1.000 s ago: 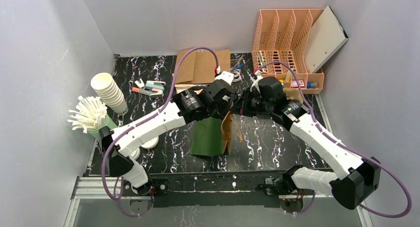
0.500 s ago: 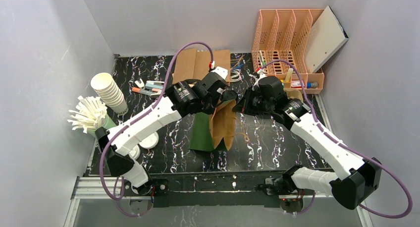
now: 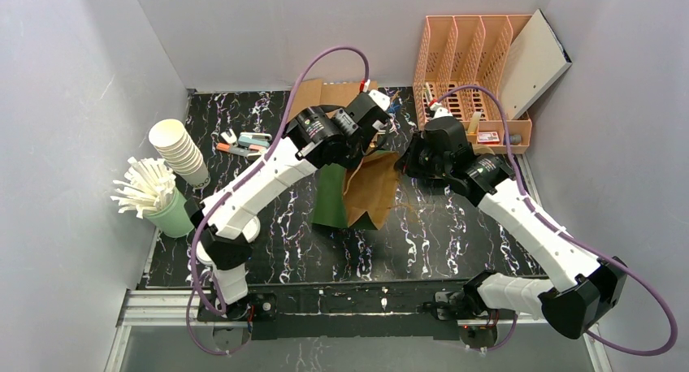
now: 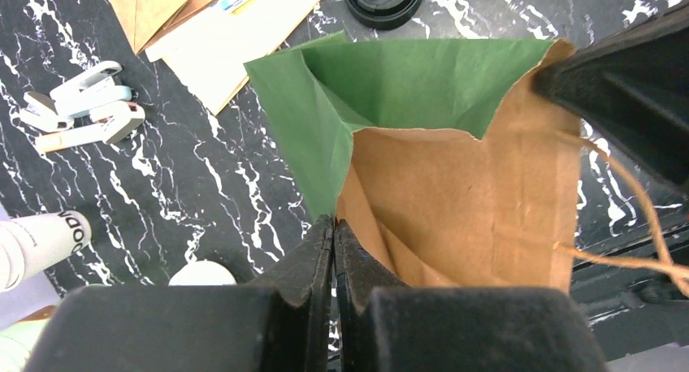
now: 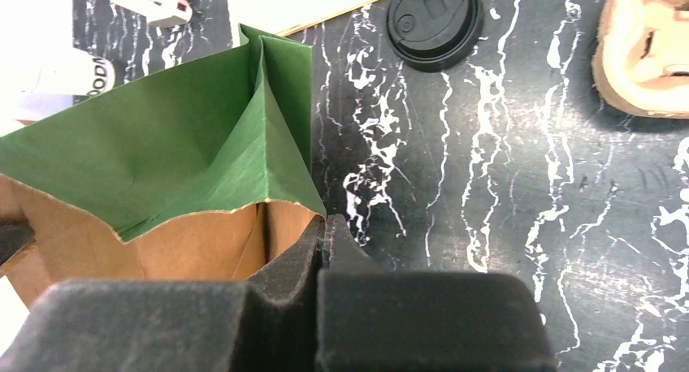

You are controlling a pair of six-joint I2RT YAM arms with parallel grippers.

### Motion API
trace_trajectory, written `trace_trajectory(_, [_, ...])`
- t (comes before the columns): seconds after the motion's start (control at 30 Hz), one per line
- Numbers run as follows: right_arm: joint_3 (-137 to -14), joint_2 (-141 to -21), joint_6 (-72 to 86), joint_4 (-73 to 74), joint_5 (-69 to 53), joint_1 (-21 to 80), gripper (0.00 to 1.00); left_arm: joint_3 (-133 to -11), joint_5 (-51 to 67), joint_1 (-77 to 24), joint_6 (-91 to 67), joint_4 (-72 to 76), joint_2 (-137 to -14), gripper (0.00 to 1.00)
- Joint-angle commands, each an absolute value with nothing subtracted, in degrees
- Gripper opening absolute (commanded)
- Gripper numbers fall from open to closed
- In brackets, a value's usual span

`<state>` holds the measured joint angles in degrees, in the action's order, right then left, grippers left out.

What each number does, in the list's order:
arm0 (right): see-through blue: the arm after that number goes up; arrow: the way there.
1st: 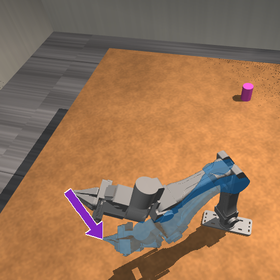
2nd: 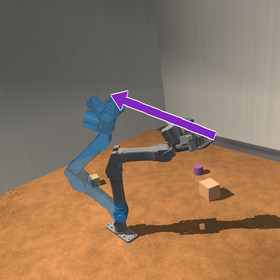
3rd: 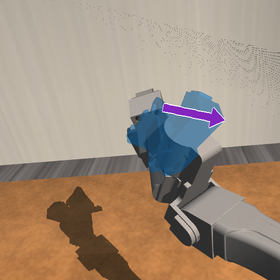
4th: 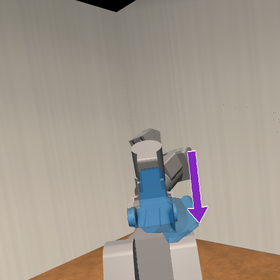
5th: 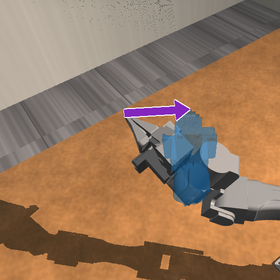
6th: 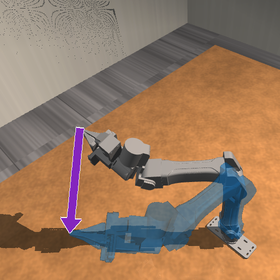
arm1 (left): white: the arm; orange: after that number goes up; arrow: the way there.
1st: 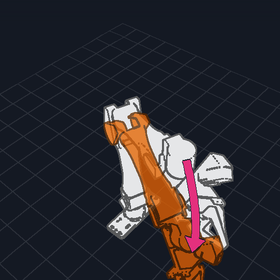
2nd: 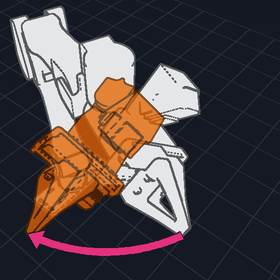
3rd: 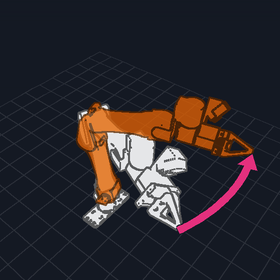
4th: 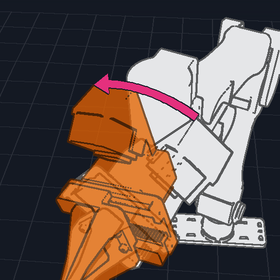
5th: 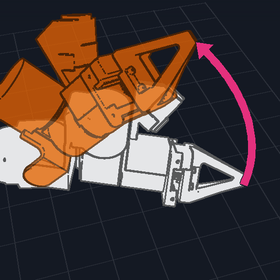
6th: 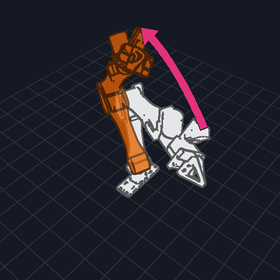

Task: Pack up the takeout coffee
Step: Open the takeout bag.

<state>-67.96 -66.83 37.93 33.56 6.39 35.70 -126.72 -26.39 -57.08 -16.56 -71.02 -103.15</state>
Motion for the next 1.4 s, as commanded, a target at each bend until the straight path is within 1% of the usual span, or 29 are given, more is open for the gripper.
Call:
trace_trajectory(0.0, [-70.1,-67.2,36.2,34.6,12.3,35.6,0.02,-128.3,-26.8,-56.7,-14.8,-75.6,-102.9,0.0])
trace_trajectory(0.1, [-69.5,-67.0,35.3,34.7,14.3,35.6,0.13,-128.0,-26.5,-56.7,-14.8,-74.9,-103.6,0.0])
trace_trajectory(0.17, [-69.1,-66.1,33.7,33.1,13.3,35.6,0.28,-127.0,-25.3,-56.7,-15.0,-73.1,-103.5,0.0])
trace_trajectory(0.27, [-69.1,-63.2,29.4,30.2,7.8,35.6,0.45,-124.8,-22.1,-56.5,-15.8,-68.9,-103.0,0.0])
trace_trajectory(0.33, [-69.7,-61.3,27.5,29.1,4.3,35.6,0.52,-122.7,-20.0,-56.2,-16.7,-65.7,-102.4,0.0])
trace_trajectory(0.37, [-70.1,-60.5,26.8,28.9,2.9,35.6,0.58,-121.7,-19.1,-56.0,-17.3,-64.0,-102.1,0.0])
trace_trajectory(0.47, [-72.4,-58.8,25.5,30.5,0.4,35.5,0.63,-119.4,-17.9,-55.7,-18.6,-60.8,-101.8,0.0])
trace_trajectory(0.57, [-75.2,-57.6,24.7,32.7,-3.3,35.6,0.65,-118.7,-18.0,-55.4,-19.6,-59.4,-102.4,0.0])
trace_trajectory(0.63, [-76.7,-56.7,23.9,33.4,-6.7,35.6,0.63,-118.2,-17.8,-55.1,-20.2,-58.3,-102.4,0.0])
trace_trajectory(0.67, [-77.0,-56.2,23.5,33.4,-8.6,35.6,0.59,-117.9,-17.5,-55.0,-20.5,-57.8,-102.4,0.0])
trace_trajectory(0.77, [-77.0,-54.6,23.9,32.3,-13.1,35.6,0.37,-118.1,-16.3,-54.6,-21.6,-56.8,-102.3,0.0])
trace_trajectory(0.87, [-75.3,-53.7,26.5,30.3,-14.0,35.6,0.08,-118.1,-16.1,-54.4,-22.9,-56.3,-101.7,0.0])
trace_trajectory(0.9, [-74.2,-53.6,27.5,29.1,-14.5,35.5,0.01,-117.7,-16.1,-54.4,-23.4,-55.7,-101.2,0.0])
trace_trajectory(1.07, [-70.2,-55.8,34.3,25.4,-16.6,35.6,0.01,-114.0,-16.9,-54.0,-25.6,-52.2,-98.0,0.0])
trace_trajectory(1.23, [-67.7,-56.3,40.1,26.5,-7.4,36.0,0.01,-110.7,-18.1,-53.3,-27.5,-48.9,-95.1,0.0])
trace_trajectory(1.37, [-64.5,-57.0,40.5,24.1,-7.3,36.3,0.01,-108.3,-17.3,-52.8,-28.7,-46.0,-92.6,0.0])
